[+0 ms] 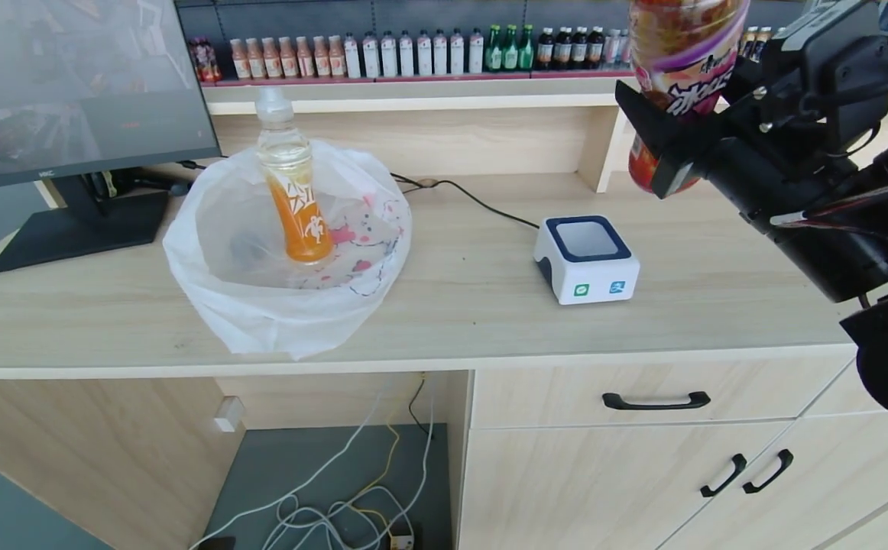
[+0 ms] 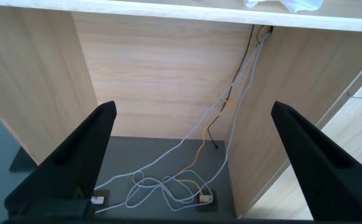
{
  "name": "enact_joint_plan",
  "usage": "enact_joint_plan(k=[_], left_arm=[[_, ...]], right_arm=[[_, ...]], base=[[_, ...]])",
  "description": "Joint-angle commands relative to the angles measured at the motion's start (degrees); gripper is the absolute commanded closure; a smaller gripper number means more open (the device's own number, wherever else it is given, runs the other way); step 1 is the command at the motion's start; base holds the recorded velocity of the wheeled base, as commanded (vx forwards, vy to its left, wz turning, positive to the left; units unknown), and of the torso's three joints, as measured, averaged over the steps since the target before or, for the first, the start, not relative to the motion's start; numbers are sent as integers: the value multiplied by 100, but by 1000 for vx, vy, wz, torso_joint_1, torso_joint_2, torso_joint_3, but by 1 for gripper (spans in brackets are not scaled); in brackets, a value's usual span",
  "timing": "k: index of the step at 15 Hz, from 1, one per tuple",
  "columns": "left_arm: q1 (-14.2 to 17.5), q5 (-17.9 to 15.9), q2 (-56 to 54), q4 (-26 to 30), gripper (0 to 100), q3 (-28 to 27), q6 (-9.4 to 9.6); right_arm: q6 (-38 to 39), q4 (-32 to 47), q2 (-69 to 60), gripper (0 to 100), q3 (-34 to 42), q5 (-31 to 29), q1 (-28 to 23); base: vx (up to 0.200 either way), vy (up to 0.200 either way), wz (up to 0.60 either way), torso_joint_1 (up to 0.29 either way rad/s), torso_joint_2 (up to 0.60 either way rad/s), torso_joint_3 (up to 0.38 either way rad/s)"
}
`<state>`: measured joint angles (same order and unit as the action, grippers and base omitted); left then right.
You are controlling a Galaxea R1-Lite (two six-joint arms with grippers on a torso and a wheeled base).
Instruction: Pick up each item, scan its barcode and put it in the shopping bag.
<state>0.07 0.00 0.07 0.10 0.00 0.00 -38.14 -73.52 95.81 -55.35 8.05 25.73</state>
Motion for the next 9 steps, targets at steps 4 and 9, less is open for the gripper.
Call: enact_joint_plan(k=[4,9], left_arm=[[1,0,1,-1,0,0,0],[-7,0,1,-1,0,0,9]], right_arm=[[-703,40,421,100,-73,1507,-684],[-1266,40,1124,100,-600,2676,-842]], base=[[0,0,0,0,0,0],[0,0,0,0,0,0]])
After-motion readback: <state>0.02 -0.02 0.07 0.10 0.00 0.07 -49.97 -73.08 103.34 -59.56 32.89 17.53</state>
